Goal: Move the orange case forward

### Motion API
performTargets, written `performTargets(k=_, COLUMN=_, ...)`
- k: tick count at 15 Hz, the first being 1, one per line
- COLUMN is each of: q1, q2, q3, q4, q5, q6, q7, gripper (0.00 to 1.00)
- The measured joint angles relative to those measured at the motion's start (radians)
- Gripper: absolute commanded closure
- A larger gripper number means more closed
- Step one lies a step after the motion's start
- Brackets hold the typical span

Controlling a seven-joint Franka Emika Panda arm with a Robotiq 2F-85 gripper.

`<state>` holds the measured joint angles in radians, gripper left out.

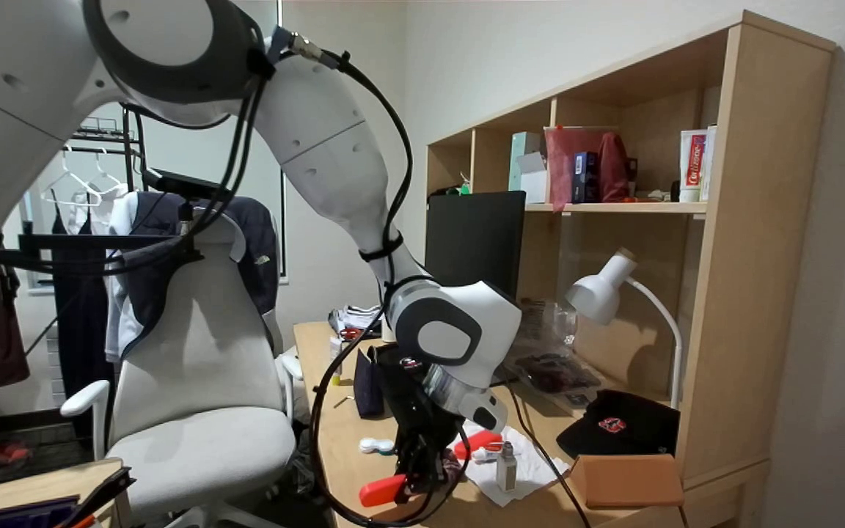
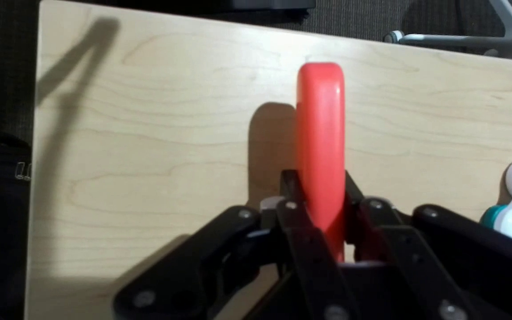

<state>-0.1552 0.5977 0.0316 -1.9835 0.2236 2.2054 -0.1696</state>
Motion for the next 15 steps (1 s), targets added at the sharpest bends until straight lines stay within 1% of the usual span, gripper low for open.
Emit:
performTargets(k=1, q1=-0.002, q2=0.000, q3=-0.001, q4=0.000, q5=0.000, q6=-0.002, q7=-0.003, gripper=0.83)
performTargets(k=3, q1=-0.008, q2=0.000, q3=-0.002, q4=-0.001, q5=0.000, q6=-0.002, q7=-0.007, gripper=0.51)
performTargets(k=4, q1=-0.013, q2=0.000, q3=-0.002, q4=-0.001, q5=0.000, q6=-0.002, q7=-0.011, gripper=0.46)
performTargets(k=5, q1=-0.017, q2=0.001, q3=-0.002, q4=-0.001, q5=0.000, q6=-0.002, q7=-0.017, gripper=0.39)
performTargets(k=10, q1=-0.038, q2=0.003, q3=-0.002, q4=-0.001, q5=0.002, q6=-0.002, q7=-0.036, gripper=0.08)
performTargets(k=11, q1=-0.039, q2=0.003, q3=-0.003, q4=-0.001, q5=0.002, q6=-0.002, q7=-0.036, gripper=0.02)
performTargets(k=15, q1=-0.039, q2=0.003, q3=-0.003, q4=-0.001, q5=0.002, q6=-0.002, q7=-0.036, gripper=0.00)
